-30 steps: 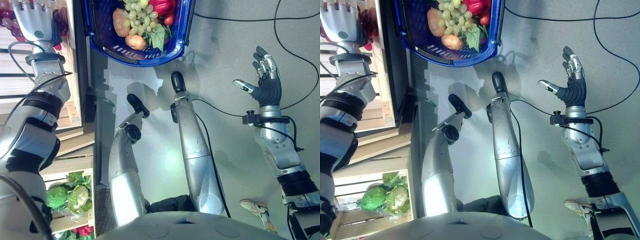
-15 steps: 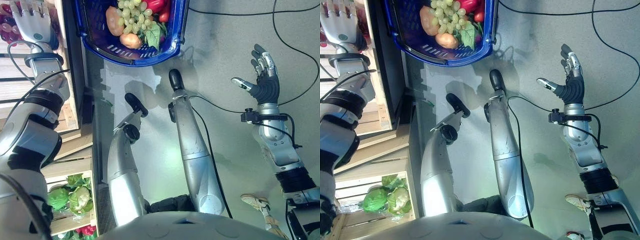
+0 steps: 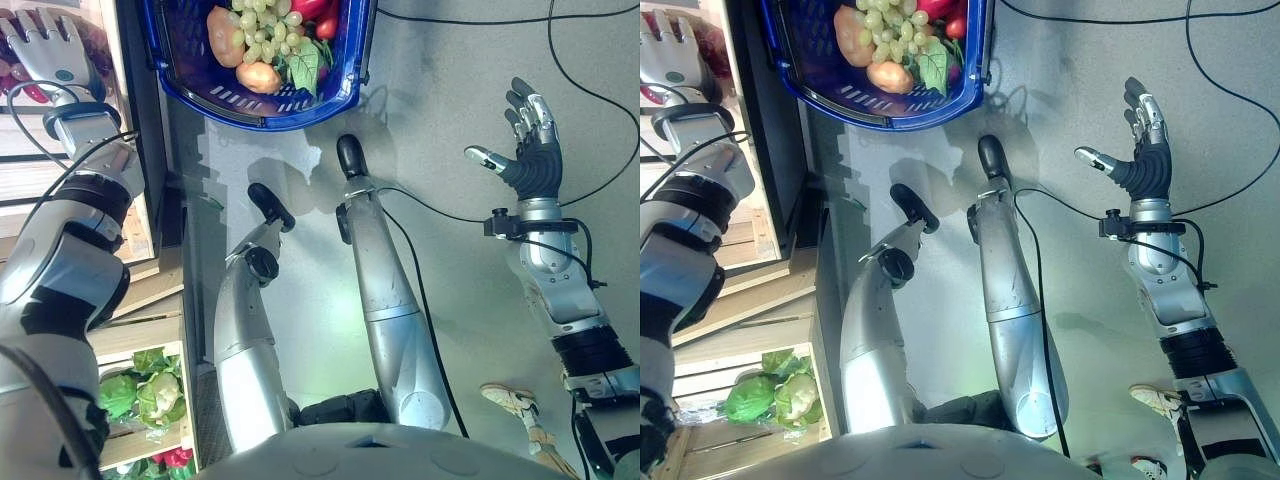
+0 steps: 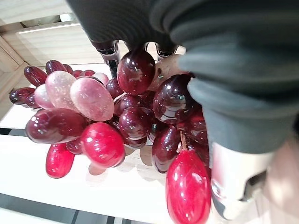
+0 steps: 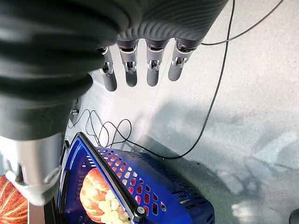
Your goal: Pick up fruits and vegetables into the basket
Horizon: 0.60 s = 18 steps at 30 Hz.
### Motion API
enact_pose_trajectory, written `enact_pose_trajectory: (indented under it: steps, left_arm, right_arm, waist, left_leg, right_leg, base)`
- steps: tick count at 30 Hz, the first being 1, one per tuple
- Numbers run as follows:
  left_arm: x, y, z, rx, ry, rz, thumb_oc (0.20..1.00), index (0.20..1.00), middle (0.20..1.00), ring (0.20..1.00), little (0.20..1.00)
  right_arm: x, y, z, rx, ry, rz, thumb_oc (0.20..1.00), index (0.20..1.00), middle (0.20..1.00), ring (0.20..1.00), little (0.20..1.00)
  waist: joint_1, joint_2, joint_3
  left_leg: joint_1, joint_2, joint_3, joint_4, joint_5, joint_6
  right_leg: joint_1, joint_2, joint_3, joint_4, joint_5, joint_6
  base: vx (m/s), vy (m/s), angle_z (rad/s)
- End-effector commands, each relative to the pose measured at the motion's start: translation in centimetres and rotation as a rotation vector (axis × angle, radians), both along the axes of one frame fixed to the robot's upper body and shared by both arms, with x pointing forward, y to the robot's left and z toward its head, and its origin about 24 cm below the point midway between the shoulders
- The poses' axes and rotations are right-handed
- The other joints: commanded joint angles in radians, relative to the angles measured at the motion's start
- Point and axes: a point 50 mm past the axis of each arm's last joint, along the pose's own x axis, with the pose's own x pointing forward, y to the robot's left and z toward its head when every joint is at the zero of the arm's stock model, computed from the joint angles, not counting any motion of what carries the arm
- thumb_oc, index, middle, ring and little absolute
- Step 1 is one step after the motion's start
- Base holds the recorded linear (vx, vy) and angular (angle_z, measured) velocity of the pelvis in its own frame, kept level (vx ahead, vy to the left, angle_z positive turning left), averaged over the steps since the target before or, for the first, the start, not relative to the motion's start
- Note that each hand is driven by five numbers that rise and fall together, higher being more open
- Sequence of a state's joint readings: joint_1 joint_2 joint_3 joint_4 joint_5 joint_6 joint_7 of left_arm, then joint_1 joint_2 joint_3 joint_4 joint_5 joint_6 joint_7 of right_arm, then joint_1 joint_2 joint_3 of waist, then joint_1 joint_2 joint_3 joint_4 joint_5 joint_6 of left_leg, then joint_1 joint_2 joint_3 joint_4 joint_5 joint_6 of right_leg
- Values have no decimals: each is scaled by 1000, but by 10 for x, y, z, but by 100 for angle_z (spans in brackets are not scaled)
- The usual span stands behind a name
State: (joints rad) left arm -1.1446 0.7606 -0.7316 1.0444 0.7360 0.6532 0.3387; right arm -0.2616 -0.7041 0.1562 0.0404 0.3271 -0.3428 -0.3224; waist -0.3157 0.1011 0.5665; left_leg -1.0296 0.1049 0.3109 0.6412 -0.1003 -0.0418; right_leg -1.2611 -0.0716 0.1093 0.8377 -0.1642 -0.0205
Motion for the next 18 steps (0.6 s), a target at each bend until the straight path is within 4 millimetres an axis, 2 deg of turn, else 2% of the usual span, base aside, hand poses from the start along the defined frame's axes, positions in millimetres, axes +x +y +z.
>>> enact_pose_trajectory:
  steps: [1,7,8,9,10,18]
  left_arm:
    - [-34,52,-33,-56,58,287,1000,1000,1000,1000,1000]
    - [-38,54,-26,-60,-21,312,1000,1000,1000,1000,1000]
    - [-39,55,-23,-67,-46,313,721,721,721,721,721]
    - [-38,55,-22,-63,-60,305,407,407,407,407,407]
    - [-38,54,-20,-57,-66,300,200,200,200,200,200]
    - [-35,55,-13,-109,-134,236,200,200,200,200,200]
  right_arm:
    - [-2,3,8,16,-50,14,1000,1000,1000,1000,1000]
    - [-2,2,10,14,-70,-2,1000,1000,1000,1000,1000]
    - [-2,2,11,8,-80,-8,1000,1000,1000,1000,1000]
    - [-2,1,12,5,-87,-12,1000,1000,1000,1000,1000]
    - [-2,1,13,5,-92,-15,1000,1000,1000,1000,1000]
    - [-3,-4,23,-12,-139,-27,1000,1000,1000,1000,1000]
  waist:
    - [-16,-5,-47]
    - [-10,-10,-47]
    - [-10,-10,-47]
    - [-9,-10,-47]
    - [-9,-10,-47]
    - [-8,-8,-47]
  left_leg:
    - [-37,-33,-13,57,-65,13]
    - [-55,-31,-19,63,-63,14]
    - [-64,-30,-20,69,-65,14]
    - [-67,-31,-20,70,-65,14]
    - [-71,-31,-22,72,-65,14]
    - [-80,-33,-26,72,-68,13]
  right_leg:
    - [2,57,-29,-8,-14,39]
    - [-11,60,-33,-3,-14,37]
    - [-18,61,-34,1,-14,37]
    - [-21,61,-34,2,-14,37]
    - [-25,61,-34,5,-15,36]
    - [-32,60,-31,4,-19,38]
  base:
    - [0,0,0]
    - [0,0,0]
    - [0,0,0]
    - [0,0,0]
    - [0,0,0]
    - [0,0,0]
